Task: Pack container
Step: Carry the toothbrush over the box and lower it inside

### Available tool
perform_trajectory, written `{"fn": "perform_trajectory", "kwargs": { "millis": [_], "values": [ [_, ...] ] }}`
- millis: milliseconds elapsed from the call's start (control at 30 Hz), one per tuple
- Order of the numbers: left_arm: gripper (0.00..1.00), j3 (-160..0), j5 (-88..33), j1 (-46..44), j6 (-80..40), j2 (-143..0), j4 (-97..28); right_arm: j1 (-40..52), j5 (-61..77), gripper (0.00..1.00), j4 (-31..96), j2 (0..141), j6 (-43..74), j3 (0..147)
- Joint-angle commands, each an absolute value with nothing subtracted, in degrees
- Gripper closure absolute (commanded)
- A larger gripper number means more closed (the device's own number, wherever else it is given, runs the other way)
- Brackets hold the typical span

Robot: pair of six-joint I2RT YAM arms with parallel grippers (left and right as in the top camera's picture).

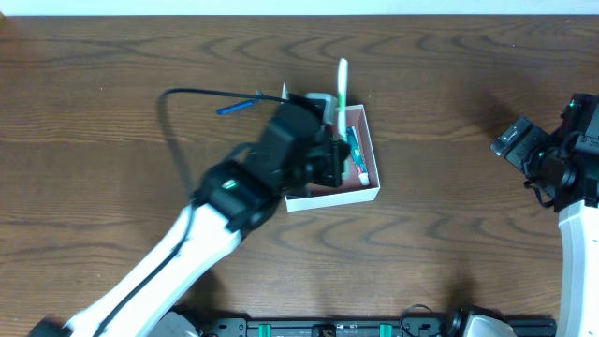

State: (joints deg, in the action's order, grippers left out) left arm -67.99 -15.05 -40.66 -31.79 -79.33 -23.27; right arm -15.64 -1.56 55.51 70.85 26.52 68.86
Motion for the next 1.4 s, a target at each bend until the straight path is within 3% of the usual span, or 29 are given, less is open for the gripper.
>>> {"fn": "perform_trajectory", "kwargs": {
  "millis": [0,300,800,1367],
  "values": [
    [0.94,-68.97,-14.41,-41.25,-34.61,-84.12,-21.96,-15.94,-2.35,0.01,55.55,70.50,26.09,69.54],
    [0.94,-68.97,-14.50,-41.28,-37.21,-91.66,-20.29,-15.94,-2.37,0.01,55.55,70.50,26.09,69.54],
    [0.94,-68.97,-15.51,-41.34,-47.31,-92.49,-23.31,-15.94,-2.35,0.01,55.55,70.50,26.09,69.54],
    [0.94,-68.99,-24.01,-41.34,-44.56,-92.49,-28.32,-15.94,-2.35,0.01,55.55,70.50,26.09,69.54]
  ]
}}
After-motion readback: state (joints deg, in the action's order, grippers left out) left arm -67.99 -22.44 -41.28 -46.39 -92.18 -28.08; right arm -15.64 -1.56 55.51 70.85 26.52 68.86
